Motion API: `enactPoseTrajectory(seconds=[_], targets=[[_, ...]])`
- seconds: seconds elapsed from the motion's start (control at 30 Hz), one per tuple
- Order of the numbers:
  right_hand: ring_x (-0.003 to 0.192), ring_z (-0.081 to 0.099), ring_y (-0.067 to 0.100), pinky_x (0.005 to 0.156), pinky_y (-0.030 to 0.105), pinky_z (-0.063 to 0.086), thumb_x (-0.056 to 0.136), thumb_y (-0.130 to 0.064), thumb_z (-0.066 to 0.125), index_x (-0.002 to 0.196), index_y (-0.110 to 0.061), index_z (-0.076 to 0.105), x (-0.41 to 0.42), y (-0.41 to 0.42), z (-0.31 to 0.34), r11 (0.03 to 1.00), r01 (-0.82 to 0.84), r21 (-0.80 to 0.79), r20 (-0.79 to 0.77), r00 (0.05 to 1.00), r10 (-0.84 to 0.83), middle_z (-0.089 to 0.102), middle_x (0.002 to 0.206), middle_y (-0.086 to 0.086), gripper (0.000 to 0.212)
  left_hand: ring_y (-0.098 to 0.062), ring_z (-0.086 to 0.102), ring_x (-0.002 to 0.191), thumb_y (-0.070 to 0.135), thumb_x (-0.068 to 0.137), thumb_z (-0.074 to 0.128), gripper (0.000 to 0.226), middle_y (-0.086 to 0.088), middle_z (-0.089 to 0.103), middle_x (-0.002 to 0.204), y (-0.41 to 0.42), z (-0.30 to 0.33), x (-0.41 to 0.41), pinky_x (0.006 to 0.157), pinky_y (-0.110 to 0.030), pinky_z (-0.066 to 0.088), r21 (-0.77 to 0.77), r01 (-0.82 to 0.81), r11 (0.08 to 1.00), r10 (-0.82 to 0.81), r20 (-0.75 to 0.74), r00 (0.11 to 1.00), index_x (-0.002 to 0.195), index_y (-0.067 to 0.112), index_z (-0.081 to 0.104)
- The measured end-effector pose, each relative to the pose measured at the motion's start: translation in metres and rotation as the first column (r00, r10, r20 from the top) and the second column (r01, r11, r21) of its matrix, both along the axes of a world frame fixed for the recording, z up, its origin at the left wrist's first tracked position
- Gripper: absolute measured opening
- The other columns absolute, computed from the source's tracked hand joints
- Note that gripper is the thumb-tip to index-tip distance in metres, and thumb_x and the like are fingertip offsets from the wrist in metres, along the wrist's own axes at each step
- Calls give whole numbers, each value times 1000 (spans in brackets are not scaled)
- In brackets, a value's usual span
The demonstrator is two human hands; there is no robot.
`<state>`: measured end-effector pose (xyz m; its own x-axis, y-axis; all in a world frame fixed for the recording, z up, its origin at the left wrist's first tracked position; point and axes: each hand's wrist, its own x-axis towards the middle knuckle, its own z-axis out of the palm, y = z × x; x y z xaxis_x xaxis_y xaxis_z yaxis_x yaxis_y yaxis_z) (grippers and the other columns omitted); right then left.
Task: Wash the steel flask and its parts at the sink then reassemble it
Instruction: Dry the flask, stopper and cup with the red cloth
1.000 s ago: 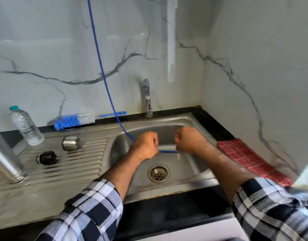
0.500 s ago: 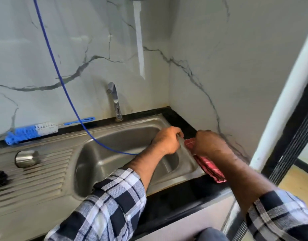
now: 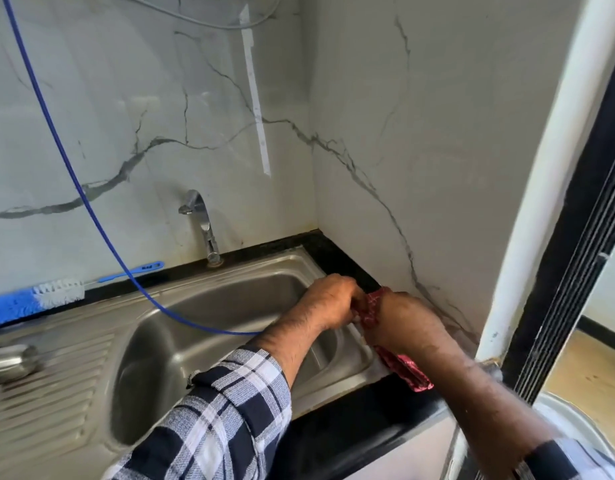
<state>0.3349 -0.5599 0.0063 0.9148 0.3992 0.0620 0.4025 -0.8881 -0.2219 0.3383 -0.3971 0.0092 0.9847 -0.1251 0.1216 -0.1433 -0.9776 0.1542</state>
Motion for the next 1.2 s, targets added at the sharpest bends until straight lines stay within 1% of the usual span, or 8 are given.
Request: enactPoseTrajectory(seconds=[0.23, 0.4, 0.5, 0.63, 0.77, 0.87, 1.07, 1.2], targets=[[101, 72, 25, 84, 36, 58, 96, -50, 50, 113, -21, 68, 1, 9, -5, 996, 59, 69, 75, 995, -64, 73, 110, 2, 38, -23, 53, 109, 13, 89, 65, 28, 4, 63, 115, 4, -16, 11, 96, -44, 48, -37, 103, 994, -101, 43, 994, 114, 24, 70], [104, 70, 34, 81, 34, 52, 94, -49, 58, 113, -14, 68, 7, 10, 8, 982, 61, 181, 20, 998, -65, 73, 110, 12, 41, -20, 68, 96, 14, 91, 67, 19, 5, 72, 99, 23, -11, 15, 86, -43, 59, -373, 71, 925, -47, 72, 996, 93, 33, 64], [96, 68, 35, 71, 30, 42, 96, -33, 64, 102, -12, 68, 9, 16, 31, 925, -16, 380, -7, 1000, 20, 73, 102, 13, 23, -12, 64, 75, 11, 98, 66, 26, 7, 70, 84, 39, 12, 9, 71, -32, 53, -525, 30, 850, 36, 115, 993, 86, 34, 61], [84, 70, 23, 74, 35, 54, 96, -27, 72, 93, -17, 76, 8, 41, 64, 780, -86, 620, -115, 973, 198, 76, 87, 5, 11, -8, 49, 60, 16, 103, 64, 23, 6, 65, 73, 74, 45, -17, 61, -30, 43, -581, -23, 813, 146, 166, 975, 89, 33, 60], [83, 78, 21, 85, 41, 63, 89, -34, 86, 91, -16, 81, -8, 76, 77, 642, -118, 758, -279, 831, 482, 82, 91, 9, 18, 4, 48, 55, 13, 103, 65, 16, 12, 61, 68, 118, 89, -69, 57, -24, 42, -505, -20, 863, 179, 268, 947, 93, 25, 61], [91, 79, 31, 93, 50, 63, 79, -25, 93, 98, -15, 84, -18, 102, 78, 609, -215, 763, -272, 748, 605, 82, 96, 14, 24, 3, 47, 55, 4, 102, 63, 15, 11, 57, 67, 152, 123, -113, 56, -20, 40, -452, -30, 891, 191, 316, 929, 95, 17, 62], [91, 71, 35, 90, 46, 60, 71, 0, 88, 113, 5, 74, -55, 162, 78, 338, -56, 940, -281, 439, 854, 74, 111, 31, 44, -12, 55, 66, 12, 102, 67, 20, 1, 66, 75, 210, 161, -191, 64, -29, 45, -545, -244, 802, 463, 309, 831, 86, 23, 62], [89, 77, 27, 81, 37, 61, 83, 0, 84, 115, -2, 73, -97, 205, 73, 276, -181, 944, -186, 398, 898, 80, 104, 16, 34, -15, 65, 77, 16, 96, 75, 9, -2, 72, 88, 209, 182, -220, 73, -31, 54, -431, -315, 845, 464, 300, 834, 92, 18, 67]])
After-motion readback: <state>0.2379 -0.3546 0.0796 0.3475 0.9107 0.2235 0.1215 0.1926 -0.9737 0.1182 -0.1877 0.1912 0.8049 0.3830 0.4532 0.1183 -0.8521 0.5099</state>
